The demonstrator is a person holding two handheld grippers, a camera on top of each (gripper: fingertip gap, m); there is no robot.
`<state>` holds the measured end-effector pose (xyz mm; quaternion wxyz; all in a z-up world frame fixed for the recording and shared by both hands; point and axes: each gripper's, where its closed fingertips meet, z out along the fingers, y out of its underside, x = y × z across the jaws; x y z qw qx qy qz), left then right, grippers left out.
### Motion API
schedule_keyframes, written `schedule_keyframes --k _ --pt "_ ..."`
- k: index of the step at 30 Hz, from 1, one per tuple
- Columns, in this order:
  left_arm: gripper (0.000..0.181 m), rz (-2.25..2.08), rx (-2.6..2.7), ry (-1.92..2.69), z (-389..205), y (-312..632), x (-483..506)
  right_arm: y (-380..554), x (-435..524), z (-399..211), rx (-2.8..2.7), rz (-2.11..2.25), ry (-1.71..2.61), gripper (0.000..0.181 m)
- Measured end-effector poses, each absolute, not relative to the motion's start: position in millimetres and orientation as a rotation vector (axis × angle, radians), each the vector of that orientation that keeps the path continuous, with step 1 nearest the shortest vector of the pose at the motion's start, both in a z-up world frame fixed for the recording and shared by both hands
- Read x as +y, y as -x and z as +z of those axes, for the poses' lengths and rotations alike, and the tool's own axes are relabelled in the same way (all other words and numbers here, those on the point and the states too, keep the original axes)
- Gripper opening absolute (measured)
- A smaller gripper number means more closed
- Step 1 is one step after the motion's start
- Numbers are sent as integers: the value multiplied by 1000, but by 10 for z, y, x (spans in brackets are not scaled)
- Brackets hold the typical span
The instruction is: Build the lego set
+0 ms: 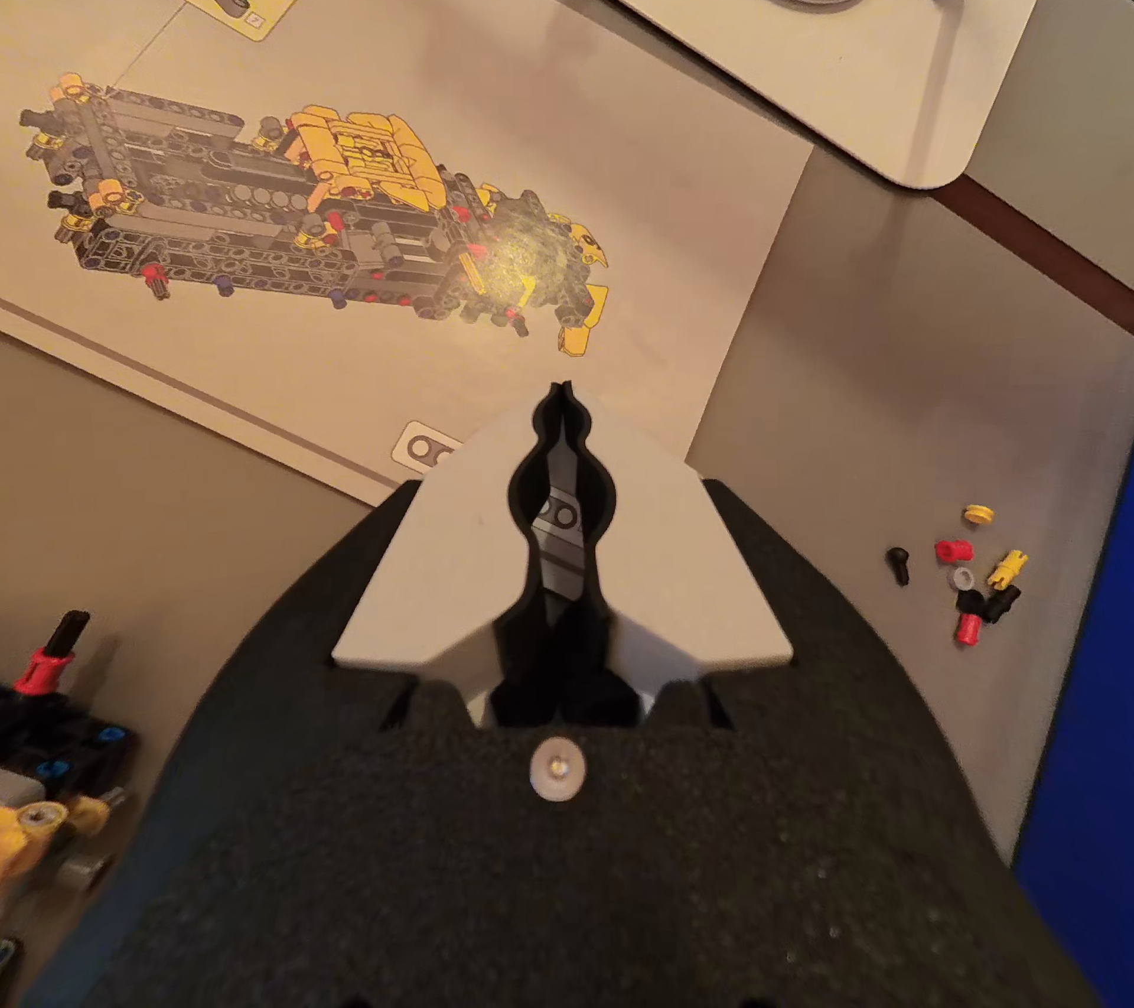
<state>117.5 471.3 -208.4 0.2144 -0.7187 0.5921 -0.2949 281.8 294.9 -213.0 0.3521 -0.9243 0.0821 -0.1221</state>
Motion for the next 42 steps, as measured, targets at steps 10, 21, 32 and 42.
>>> schedule_keyframes --k 10,21,32,42 --pt "0 -810 1584 1977 -2095 -1231 4859 -2806 2942 -2127 252 -352 2398 0" --pt "27 -843 1562 1818 -1018 759 4891 -1894 2286 -1079 248 -190 1955 31" --pt "27 -760 1752 1853 -1631 1887 4399 -1417 1799 -1075 281 -267 1723 25" --pt "27 -511 2309 1392 -1822 1053 4553 -1394 1854 -1205 276 -206 1773 26"
